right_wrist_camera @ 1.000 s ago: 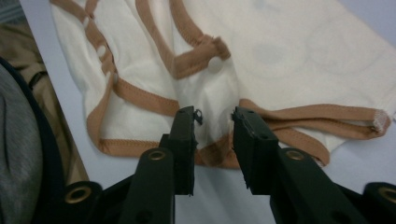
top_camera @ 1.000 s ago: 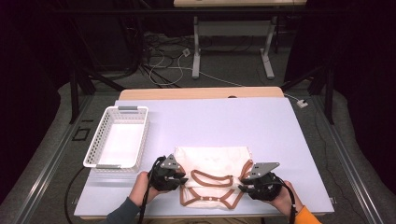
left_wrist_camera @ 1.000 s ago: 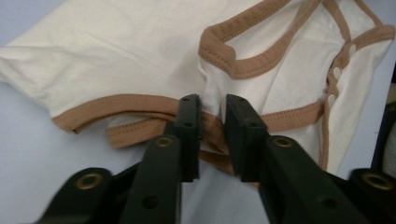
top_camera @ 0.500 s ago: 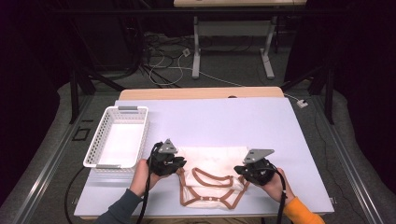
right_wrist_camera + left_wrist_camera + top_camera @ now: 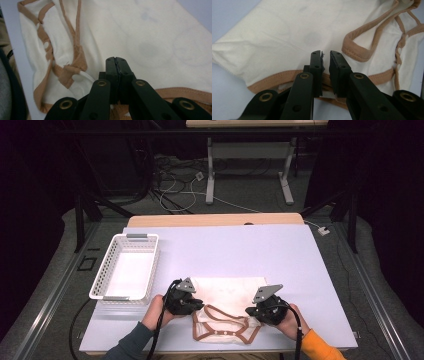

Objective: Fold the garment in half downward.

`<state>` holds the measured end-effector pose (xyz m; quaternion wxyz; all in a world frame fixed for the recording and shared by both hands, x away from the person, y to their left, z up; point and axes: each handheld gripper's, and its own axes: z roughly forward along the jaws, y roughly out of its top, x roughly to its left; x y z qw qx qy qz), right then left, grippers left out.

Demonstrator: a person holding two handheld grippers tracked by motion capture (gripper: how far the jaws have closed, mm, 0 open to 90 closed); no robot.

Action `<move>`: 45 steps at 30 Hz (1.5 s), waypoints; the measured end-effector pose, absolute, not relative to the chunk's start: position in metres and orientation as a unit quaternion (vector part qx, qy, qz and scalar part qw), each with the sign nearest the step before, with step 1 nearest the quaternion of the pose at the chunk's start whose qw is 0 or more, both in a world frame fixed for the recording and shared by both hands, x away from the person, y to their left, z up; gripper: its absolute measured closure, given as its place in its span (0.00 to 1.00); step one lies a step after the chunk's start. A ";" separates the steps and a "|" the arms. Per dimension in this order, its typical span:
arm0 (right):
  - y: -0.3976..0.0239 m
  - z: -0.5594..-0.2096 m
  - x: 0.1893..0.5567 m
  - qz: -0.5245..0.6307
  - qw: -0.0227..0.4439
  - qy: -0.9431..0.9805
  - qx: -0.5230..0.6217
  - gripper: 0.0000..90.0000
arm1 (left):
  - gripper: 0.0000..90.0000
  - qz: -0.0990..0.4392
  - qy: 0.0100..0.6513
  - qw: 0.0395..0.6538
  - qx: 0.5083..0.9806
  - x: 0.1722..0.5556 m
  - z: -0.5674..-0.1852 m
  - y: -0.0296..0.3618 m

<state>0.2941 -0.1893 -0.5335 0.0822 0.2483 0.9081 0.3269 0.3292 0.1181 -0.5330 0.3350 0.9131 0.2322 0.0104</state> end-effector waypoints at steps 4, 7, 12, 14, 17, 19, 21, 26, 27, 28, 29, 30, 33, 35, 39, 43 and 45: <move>-0.187 -0.532 0.287 0.326 0.080 0.910 0.242 0.99 | 0.96 -0.001 0.214 0.333 0.918 0.320 -0.533 0.116; -0.185 -0.531 0.284 0.325 0.078 0.911 0.240 0.99 | 0.96 -0.006 0.198 0.329 0.923 0.313 -0.534 0.113; -0.185 -0.535 0.278 0.320 0.068 0.915 0.235 0.99 | 0.93 -0.012 0.178 0.321 0.930 0.307 -0.537 0.113; -0.185 -0.537 0.275 0.317 0.063 0.918 0.231 0.98 | 0.92 -0.014 0.174 0.316 0.933 0.305 -0.538 0.114; -0.184 -0.541 0.271 0.311 0.057 0.921 0.227 0.98 | 0.91 -0.019 0.173 0.312 0.934 0.301 -0.540 0.117; -0.184 -0.542 0.269 0.305 0.050 0.924 0.227 0.98 | 0.90 -0.020 0.173 0.309 0.935 0.299 -0.541 0.119; -0.185 -0.544 0.268 0.302 0.044 0.925 0.225 0.98 | 0.89 -0.024 0.171 0.312 0.934 0.298 -0.542 0.121; -0.192 -0.540 0.271 0.314 0.054 0.919 0.231 0.85 | 0.75 -0.008 0.181 0.324 0.929 0.301 -0.541 0.124; -0.192 -0.539 0.271 0.320 0.061 0.916 0.235 0.81 | 0.71 -0.004 0.184 0.326 0.927 0.302 -0.540 0.125; -0.193 -0.537 0.271 0.320 0.065 0.916 0.234 0.78 | 0.65 0.001 0.190 0.327 0.926 0.303 -0.539 0.126; -0.193 -0.537 0.272 0.329 0.071 0.912 0.235 0.72 | 0.60 0.010 0.196 0.328 0.924 0.304 -0.538 0.127; -0.194 -0.536 0.273 0.326 0.074 0.912 0.239 0.62 | 0.58 0.022 0.200 0.331 0.922 0.304 -0.537 0.128; -0.196 -0.537 0.276 0.325 0.086 0.907 0.254 0.48 | 0.48 0.041 0.213 0.335 0.917 0.307 -0.535 0.130; -0.197 -0.537 0.278 0.330 0.095 0.901 0.265 0.42 | 0.42 0.052 0.227 0.341 0.911 0.308 -0.533 0.133; -0.201 -0.535 0.282 0.344 0.092 0.895 0.268 0.29 | 0.34 0.069 0.243 0.351 0.902 0.312 -0.529 0.140; -0.202 -0.535 0.283 0.352 0.096 0.891 0.271 0.22 | 0.26 0.076 0.252 0.357 0.896 0.313 -0.527 0.143; -0.202 -0.535 0.284 0.354 0.094 0.891 0.270 0.19 | 0.24 0.078 0.255 0.356 0.896 0.314 -0.527 0.143</move>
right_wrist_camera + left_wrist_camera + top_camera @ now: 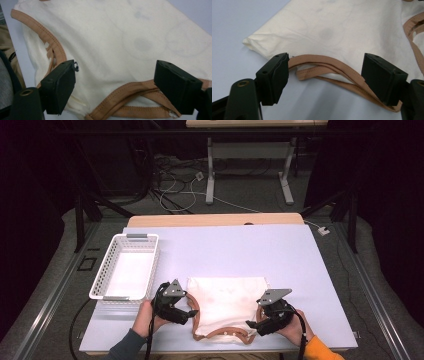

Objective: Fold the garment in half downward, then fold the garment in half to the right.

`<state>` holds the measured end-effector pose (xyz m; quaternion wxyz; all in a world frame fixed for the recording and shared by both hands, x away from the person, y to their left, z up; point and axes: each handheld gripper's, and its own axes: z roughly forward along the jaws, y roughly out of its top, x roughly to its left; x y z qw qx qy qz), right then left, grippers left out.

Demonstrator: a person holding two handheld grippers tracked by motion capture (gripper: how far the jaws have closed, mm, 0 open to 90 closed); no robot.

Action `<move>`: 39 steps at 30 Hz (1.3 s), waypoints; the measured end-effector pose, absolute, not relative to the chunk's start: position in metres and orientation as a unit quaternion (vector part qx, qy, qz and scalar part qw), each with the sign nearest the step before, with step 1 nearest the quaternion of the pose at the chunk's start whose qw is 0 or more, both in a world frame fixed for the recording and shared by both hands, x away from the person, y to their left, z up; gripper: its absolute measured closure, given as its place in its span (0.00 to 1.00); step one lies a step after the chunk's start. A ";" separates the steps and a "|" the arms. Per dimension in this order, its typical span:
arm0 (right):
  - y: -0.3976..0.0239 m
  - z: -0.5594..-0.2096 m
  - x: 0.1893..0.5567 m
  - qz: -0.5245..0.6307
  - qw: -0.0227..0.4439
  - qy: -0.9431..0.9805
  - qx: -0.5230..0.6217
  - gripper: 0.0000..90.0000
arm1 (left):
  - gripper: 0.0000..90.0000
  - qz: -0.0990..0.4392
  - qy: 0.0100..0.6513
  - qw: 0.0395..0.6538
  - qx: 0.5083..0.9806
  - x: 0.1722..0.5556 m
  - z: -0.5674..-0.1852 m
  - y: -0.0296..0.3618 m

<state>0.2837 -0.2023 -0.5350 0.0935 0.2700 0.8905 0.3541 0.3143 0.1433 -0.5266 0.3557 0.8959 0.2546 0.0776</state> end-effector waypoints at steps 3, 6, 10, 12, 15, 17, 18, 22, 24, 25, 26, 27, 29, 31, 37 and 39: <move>-0.202 -0.536 0.285 0.354 0.099 0.890 0.270 0.16 | 0.21 0.081 0.257 0.356 0.895 0.315 -0.527 0.144; -0.202 -0.537 0.285 0.353 0.100 0.888 0.276 0.12 | 0.19 0.084 0.257 0.354 0.895 0.315 -0.526 0.144; -0.203 -0.538 0.287 0.351 0.103 0.888 0.277 0.11 | 0.18 0.085 0.257 0.352 0.896 0.315 -0.526 0.144; -0.203 -0.538 0.287 0.351 0.103 0.888 0.279 0.11 | 0.18 0.085 0.259 0.352 0.896 0.315 -0.527 0.144; -0.204 -0.538 0.288 0.349 0.104 0.887 0.284 0.10 | 0.17 0.085 0.255 0.352 0.897 0.315 -0.526 0.144; -0.204 -0.537 0.288 0.352 0.106 0.886 0.284 0.10 | 0.17 0.087 0.257 0.356 0.894 0.315 -0.525 0.145; -0.204 -0.536 0.288 0.354 0.103 0.885 0.284 0.10 | 0.17 0.086 0.258 0.355 0.894 0.316 -0.525 0.145; -0.203 -0.536 0.287 0.354 0.106 0.885 0.284 0.09 | 0.16 0.088 0.262 0.355 0.893 0.317 -0.524 0.146; -0.202 -0.537 0.287 0.360 0.105 0.883 0.282 0.09 | 0.16 0.089 0.262 0.356 0.892 0.319 -0.523 0.146; -0.202 -0.537 0.287 0.360 0.105 0.883 0.280 0.09 | 0.15 0.092 0.264 0.357 0.891 0.319 -0.523 0.146; -0.202 -0.536 0.287 0.358 0.107 0.884 0.281 0.09 | 0.15 0.092 0.263 0.358 0.891 0.321 -0.523 0.146; -0.201 -0.536 0.286 0.361 0.104 0.883 0.282 0.09 | 0.14 0.093 0.265 0.359 0.890 0.322 -0.523 0.146; -0.200 -0.536 0.287 0.363 0.107 0.884 0.276 0.09 | 0.13 0.096 0.267 0.360 0.889 0.324 -0.521 0.146; -0.197 -0.535 0.286 0.363 0.108 0.884 0.276 0.09 | 0.12 0.098 0.268 0.361 0.888 0.326 -0.520 0.146; -0.188 -0.536 0.286 0.362 0.110 0.887 0.264 0.08 | 0.10 0.111 0.269 0.367 0.883 0.332 -0.515 0.143; -0.185 -0.535 0.285 0.361 0.107 0.889 0.261 0.08 | 0.09 0.109 0.272 0.369 0.882 0.333 -0.515 0.142</move>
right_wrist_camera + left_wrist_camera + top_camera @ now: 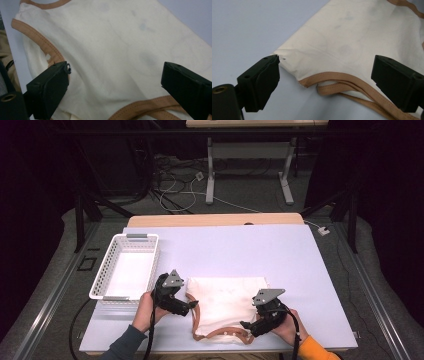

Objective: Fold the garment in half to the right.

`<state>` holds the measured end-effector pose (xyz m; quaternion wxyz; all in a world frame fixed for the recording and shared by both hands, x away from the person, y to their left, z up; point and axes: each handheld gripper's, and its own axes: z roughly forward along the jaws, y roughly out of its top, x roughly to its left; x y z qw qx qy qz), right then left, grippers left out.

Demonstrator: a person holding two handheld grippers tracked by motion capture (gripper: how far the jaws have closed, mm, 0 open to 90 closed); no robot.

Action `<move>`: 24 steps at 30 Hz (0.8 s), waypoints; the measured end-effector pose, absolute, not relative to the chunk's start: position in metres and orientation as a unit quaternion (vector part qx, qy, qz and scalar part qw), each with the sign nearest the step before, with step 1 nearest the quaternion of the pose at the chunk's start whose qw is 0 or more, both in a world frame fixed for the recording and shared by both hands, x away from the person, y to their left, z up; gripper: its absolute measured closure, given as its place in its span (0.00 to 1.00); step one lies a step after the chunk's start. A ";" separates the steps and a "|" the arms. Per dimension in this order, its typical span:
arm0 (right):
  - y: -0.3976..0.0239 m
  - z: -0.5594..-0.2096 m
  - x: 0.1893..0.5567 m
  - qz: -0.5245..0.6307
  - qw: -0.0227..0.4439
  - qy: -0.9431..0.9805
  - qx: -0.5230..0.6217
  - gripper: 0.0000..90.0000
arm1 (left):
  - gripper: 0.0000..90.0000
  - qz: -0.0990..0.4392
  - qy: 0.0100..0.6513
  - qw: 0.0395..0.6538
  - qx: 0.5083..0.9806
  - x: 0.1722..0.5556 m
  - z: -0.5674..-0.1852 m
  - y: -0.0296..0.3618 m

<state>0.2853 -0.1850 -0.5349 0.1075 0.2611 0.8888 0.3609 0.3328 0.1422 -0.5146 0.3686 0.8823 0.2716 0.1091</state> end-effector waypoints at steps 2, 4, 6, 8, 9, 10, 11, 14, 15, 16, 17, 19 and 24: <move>-0.183 -0.532 0.285 0.364 0.108 0.888 0.261 0.08 | 0.09 0.108 0.265 0.370 0.884 0.335 -0.514 0.142; -0.180 -0.530 0.286 0.368 0.113 0.886 0.257 0.09 | 0.10 0.114 0.259 0.368 0.886 0.335 -0.513 0.139; -0.177 -0.530 0.287 0.366 0.113 0.890 0.248 0.09 | 0.09 0.117 0.258 0.371 0.884 0.338 -0.511 0.138; -0.173 -0.530 0.287 0.368 0.109 0.890 0.246 0.09 | 0.08 0.122 0.260 0.373 0.882 0.341 -0.511 0.136; -0.170 -0.529 0.288 0.369 0.108 0.891 0.241 0.09 | 0.08 0.122 0.260 0.373 0.882 0.343 -0.510 0.136; -0.168 -0.529 0.288 0.370 0.106 0.892 0.238 0.09 | 0.07 0.120 0.264 0.373 0.881 0.344 -0.510 0.135; -0.165 -0.528 0.287 0.371 0.106 0.892 0.235 0.08 | 0.07 0.123 0.266 0.375 0.879 0.345 -0.511 0.135; -0.157 -0.527 0.286 0.374 0.098 0.895 0.222 0.08 | 0.06 0.121 0.274 0.374 0.878 0.350 -0.511 0.134; -0.154 -0.527 0.286 0.375 0.098 0.895 0.222 0.08 | 0.06 0.122 0.274 0.373 0.878 0.351 -0.512 0.134; -0.152 -0.527 0.286 0.376 0.097 0.896 0.216 0.07 | 0.05 0.118 0.277 0.375 0.877 0.352 -0.512 0.133; -0.149 -0.526 0.286 0.372 0.095 0.898 0.214 0.07 | 0.05 0.119 0.278 0.376 0.876 0.353 -0.513 0.133; -0.146 -0.527 0.287 0.375 0.094 0.899 0.207 0.07 | 0.05 0.116 0.279 0.375 0.876 0.354 -0.514 0.131; -0.134 -0.528 0.287 0.371 0.085 0.902 0.203 0.06 | 0.03 0.108 0.290 0.378 0.873 0.361 -0.517 0.125</move>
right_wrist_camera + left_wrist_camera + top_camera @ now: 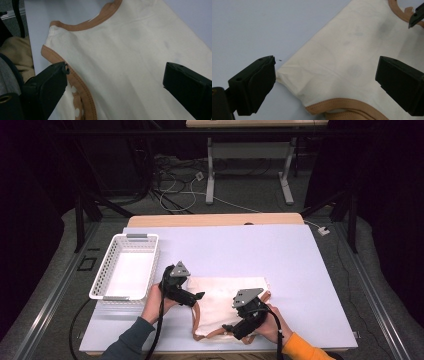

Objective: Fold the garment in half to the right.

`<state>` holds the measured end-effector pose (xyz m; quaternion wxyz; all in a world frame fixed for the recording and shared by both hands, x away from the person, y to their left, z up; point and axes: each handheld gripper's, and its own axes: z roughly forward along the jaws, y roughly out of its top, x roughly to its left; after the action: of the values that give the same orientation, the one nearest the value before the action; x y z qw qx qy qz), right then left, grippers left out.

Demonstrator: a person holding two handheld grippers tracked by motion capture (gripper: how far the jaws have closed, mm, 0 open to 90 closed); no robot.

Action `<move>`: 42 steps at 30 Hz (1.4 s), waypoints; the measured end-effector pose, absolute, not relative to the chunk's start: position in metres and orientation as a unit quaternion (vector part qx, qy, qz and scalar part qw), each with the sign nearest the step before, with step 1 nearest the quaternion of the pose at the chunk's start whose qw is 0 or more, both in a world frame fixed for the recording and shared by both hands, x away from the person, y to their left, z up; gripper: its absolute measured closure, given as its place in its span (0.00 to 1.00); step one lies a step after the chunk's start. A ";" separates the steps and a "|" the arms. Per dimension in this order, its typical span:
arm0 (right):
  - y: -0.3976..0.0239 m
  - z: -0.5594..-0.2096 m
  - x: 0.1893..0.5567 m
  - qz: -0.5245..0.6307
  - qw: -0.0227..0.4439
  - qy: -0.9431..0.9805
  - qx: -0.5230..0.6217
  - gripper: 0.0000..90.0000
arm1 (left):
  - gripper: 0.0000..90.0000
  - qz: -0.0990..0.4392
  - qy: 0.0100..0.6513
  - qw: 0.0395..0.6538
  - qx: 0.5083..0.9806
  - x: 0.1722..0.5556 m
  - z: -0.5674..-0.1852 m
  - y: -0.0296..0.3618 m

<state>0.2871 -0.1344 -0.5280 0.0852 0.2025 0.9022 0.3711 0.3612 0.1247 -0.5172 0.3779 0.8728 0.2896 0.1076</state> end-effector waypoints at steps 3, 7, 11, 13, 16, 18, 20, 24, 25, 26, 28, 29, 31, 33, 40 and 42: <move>-0.128 -0.528 0.287 0.369 0.080 0.905 0.195 0.06 | 0.03 0.097 0.301 0.378 0.870 0.367 -0.520 0.124; -0.120 -0.525 0.286 0.371 0.072 0.907 0.186 0.06 | 0.03 0.084 0.319 0.389 0.860 0.375 -0.522 0.123; -0.114 -0.523 0.285 0.378 0.071 0.906 0.179 0.06 | 0.02 0.093 0.319 0.383 0.862 0.380 -0.523 0.121; -0.111 -0.522 0.284 0.380 0.076 0.905 0.174 0.07 | 0.02 0.093 0.320 0.376 0.865 0.381 -0.523 0.120; -0.105 -0.523 0.284 0.382 0.066 0.905 0.176 0.07 | 0.02 0.097 0.321 0.370 0.867 0.382 -0.525 0.118; -0.102 -0.524 0.284 0.376 0.065 0.909 0.169 0.07 | 0.02 0.098 0.323 0.364 0.868 0.384 -0.527 0.117; -0.098 -0.525 0.283 0.376 0.062 0.910 0.165 0.08 | 0.03 0.101 0.325 0.351 0.873 0.385 -0.528 0.116; -0.088 -0.526 0.281 0.369 0.061 0.915 0.154 0.11 | 0.11 0.105 0.326 0.331 0.879 0.386 -0.531 0.115; -0.085 -0.526 0.280 0.367 0.061 0.916 0.150 0.13 | 0.12 0.111 0.330 0.333 0.876 0.386 -0.532 0.114; -0.081 -0.527 0.279 0.366 0.059 0.917 0.149 0.13 | 0.14 0.113 0.332 0.328 0.877 0.386 -0.532 0.115; -0.075 -0.528 0.277 0.363 0.054 0.920 0.138 0.16 | 0.17 0.111 0.336 0.324 0.877 0.387 -0.533 0.116; -0.072 -0.528 0.275 0.361 0.053 0.921 0.138 0.17 | 0.17 0.114 0.341 0.319 0.877 0.387 -0.533 0.116; -0.065 -0.529 0.273 0.357 0.053 0.923 0.134 0.19 | 0.18 0.114 0.343 0.320 0.876 0.388 -0.534 0.117; -0.060 -0.530 0.271 0.355 0.052 0.925 0.129 0.25 | 0.18 0.113 0.344 0.316 0.877 0.388 -0.535 0.117; -0.036 -0.538 0.260 0.332 0.045 0.936 0.105 0.44 | 0.18 0.112 0.344 0.316 0.877 0.388 -0.536 0.117; -0.031 -0.542 0.259 0.319 0.052 0.941 0.100 0.50 | 0.18 0.112 0.346 0.315 0.877 0.388 -0.536 0.117</move>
<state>0.2585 -0.0309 -0.5417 0.0522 0.1005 0.9408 0.3195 0.3876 0.1172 -0.5361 0.3150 0.8768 0.3456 0.1117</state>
